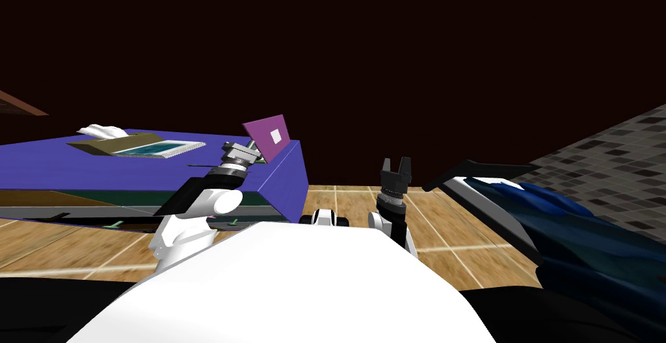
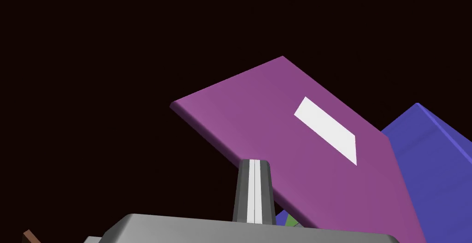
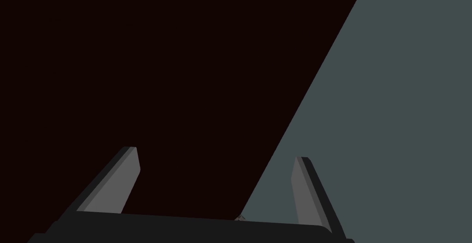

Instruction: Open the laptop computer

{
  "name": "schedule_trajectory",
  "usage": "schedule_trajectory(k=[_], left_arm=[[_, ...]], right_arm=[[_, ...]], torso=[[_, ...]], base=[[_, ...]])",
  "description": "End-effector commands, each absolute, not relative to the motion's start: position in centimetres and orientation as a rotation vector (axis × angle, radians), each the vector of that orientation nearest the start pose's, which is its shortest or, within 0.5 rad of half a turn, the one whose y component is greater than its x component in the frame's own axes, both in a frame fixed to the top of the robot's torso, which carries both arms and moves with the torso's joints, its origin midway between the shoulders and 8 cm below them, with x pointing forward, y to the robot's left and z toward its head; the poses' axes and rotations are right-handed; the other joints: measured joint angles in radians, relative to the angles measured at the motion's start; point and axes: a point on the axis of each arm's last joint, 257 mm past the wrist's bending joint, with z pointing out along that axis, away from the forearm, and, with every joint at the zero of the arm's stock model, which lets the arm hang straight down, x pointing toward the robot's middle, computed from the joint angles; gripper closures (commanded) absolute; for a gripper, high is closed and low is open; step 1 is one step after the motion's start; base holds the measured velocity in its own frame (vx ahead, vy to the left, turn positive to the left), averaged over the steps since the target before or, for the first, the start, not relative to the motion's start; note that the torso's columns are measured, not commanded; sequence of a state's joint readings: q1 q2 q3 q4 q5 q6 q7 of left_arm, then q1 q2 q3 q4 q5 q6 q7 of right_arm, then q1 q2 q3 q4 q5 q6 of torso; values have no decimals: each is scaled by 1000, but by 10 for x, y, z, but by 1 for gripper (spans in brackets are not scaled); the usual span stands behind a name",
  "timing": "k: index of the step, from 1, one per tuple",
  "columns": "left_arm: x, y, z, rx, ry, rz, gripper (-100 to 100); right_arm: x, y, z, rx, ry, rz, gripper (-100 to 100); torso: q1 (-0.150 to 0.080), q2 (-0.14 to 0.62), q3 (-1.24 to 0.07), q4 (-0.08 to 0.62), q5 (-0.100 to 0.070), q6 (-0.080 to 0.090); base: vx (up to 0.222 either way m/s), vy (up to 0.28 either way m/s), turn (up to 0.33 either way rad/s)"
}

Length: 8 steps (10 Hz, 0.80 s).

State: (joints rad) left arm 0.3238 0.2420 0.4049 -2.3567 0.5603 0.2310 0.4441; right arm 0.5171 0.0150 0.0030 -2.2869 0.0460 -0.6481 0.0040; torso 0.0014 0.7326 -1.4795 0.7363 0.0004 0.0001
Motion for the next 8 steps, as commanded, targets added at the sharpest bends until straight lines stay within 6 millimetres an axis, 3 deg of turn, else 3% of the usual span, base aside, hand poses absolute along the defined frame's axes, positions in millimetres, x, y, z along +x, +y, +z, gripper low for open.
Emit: schedule_trajectory(k=[1,8], left_arm=[[403,405,11,-1368,582,-1678,-100],[400,409,7,-1481,613,-1694,-100]], right_arm=[[315,-269,48,523,533,1298,0],[315,-269,48,523,533,1298,0]], torso=[[-1,2,1,1,0,0],[-1,5,3,2,0,0]], base=[[19,10,-10],[4,9,-7]])
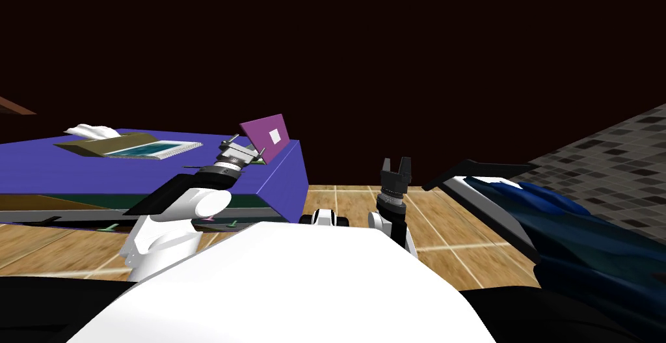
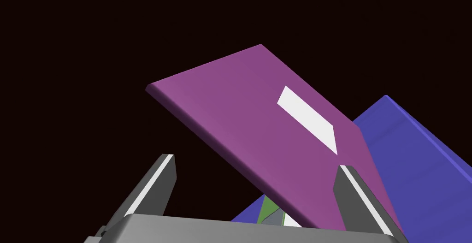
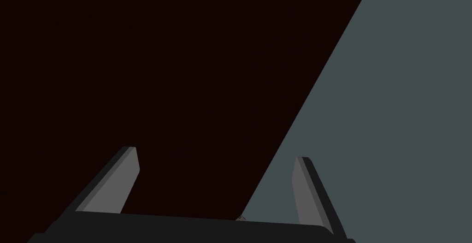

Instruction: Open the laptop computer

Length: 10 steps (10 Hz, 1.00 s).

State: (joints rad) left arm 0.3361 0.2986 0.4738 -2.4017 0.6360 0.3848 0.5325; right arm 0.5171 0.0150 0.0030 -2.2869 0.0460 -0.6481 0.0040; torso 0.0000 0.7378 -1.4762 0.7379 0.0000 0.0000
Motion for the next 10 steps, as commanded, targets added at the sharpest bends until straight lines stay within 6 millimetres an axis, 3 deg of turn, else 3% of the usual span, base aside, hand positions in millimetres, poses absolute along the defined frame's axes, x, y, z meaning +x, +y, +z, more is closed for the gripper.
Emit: schedule_trajectory(k=[1,10], left_arm=[[399,409,7,-1498,617,-1695,-100],[393,410,0,-1652,658,-1695,-100]], right_arm=[[315,-269,48,523,533,1298,0],[315,-269,48,523,533,1298,0]], torso=[[0,0,0,0,0,0],[0,0,0,0,0,0]], base=[[6,10,-9],[4,9,-8]])
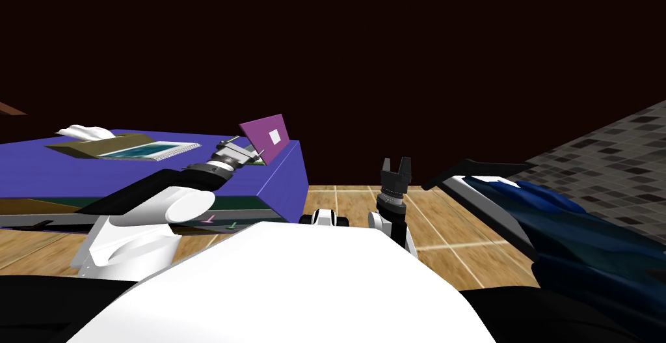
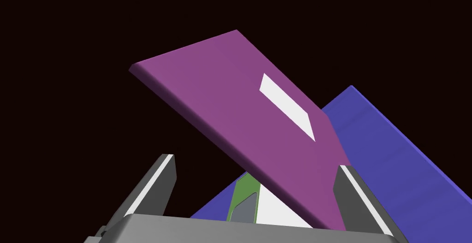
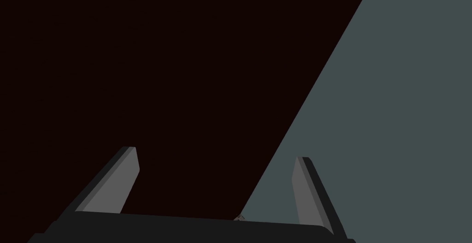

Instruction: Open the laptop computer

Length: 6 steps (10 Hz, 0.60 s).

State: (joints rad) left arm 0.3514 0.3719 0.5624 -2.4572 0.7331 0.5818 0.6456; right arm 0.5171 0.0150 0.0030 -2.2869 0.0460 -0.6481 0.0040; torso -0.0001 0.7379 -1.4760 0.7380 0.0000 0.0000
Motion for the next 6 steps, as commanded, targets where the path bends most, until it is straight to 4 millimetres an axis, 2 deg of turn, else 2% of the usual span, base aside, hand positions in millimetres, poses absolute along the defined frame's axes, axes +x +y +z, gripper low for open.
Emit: schedule_trajectory(k=[1,4,5,6], left_arm=[[392,409,-1,-1664,662,-1694,-100],[392,410,3,-1654,661,-1696,-100],[392,410,4,-1656,661,-1696,100],[389,422,3,-1705,587,-1735,100]], right_arm=[[315,-269,48,523,533,1298,0],[315,-269,48,523,533,1298,0],[315,-269,48,523,533,1298,0],[315,-269,48,523,533,1298,0]], torso=[[0,0,0,0,0,0],[1,-4,-2,-1,0,0],[0,-2,-1,-1,0,0],[0,2,1,1,0,0]], base=[[3,8,-6],[48,12,8],[7,1,-5],[-10,14,-90]])
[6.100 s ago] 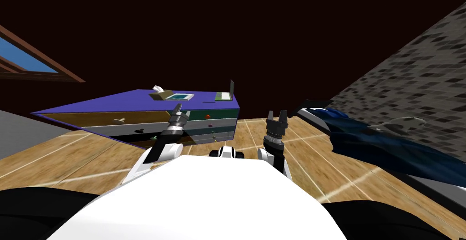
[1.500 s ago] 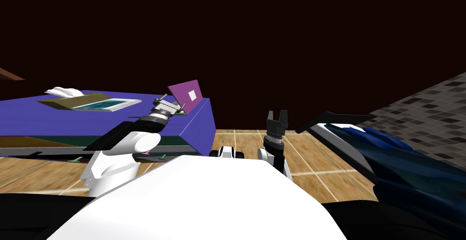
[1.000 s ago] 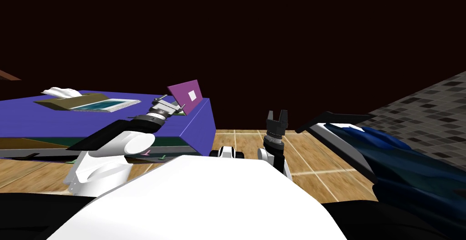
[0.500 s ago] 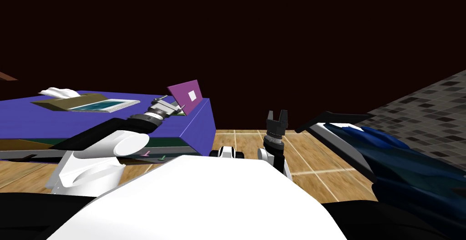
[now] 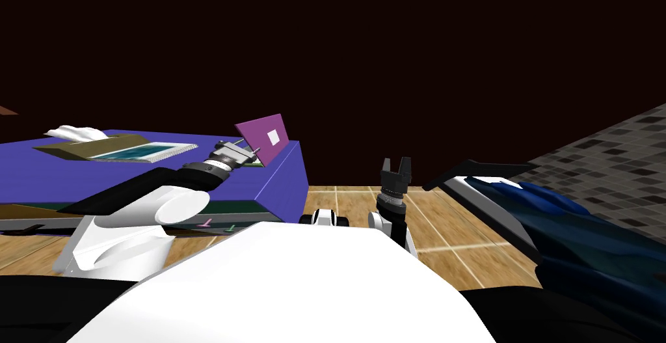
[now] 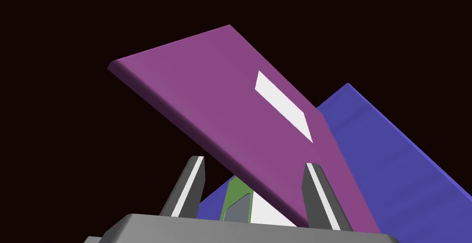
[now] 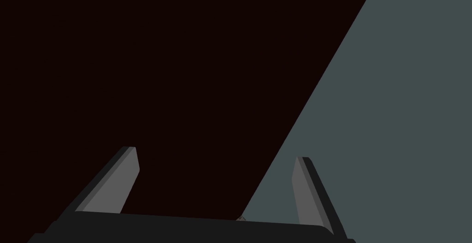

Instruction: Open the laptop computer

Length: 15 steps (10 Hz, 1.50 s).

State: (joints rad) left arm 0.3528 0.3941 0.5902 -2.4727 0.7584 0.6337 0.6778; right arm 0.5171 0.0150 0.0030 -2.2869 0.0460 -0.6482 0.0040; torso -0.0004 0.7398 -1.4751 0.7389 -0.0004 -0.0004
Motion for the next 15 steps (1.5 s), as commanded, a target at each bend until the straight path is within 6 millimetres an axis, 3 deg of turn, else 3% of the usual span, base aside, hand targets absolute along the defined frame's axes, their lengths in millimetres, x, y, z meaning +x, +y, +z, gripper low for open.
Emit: schedule_trajectory(k=[1,8,9,10,15], left_arm=[[387,428,3,-1728,548,-1755,100],[372,470,4,-1865,257,-1897,100],[375,467,1,-1857,287,-1882,100],[371,480,-4,-1899,187,-1922,100],[359,511,-18,-1975,-60,-2011,100]], right_arm=[[315,-269,48,523,533,1298,0],[315,-269,48,523,533,1298,0],[315,-269,48,523,533,1298,0],[315,-269,48,523,533,1298,0],[315,-269,48,523,533,1298,0]], torso=[[0,1,1,0,-2,1],[-1,-1,0,0,-1,0],[0,-1,0,0,0,0],[-1,-1,0,0,0,0],[7,-4,-2,-3,4,-2]], base=[[-27,27,-111],[-25,24,-70],[-7,5,-22],[-19,18,-98],[-29,21,-95]])
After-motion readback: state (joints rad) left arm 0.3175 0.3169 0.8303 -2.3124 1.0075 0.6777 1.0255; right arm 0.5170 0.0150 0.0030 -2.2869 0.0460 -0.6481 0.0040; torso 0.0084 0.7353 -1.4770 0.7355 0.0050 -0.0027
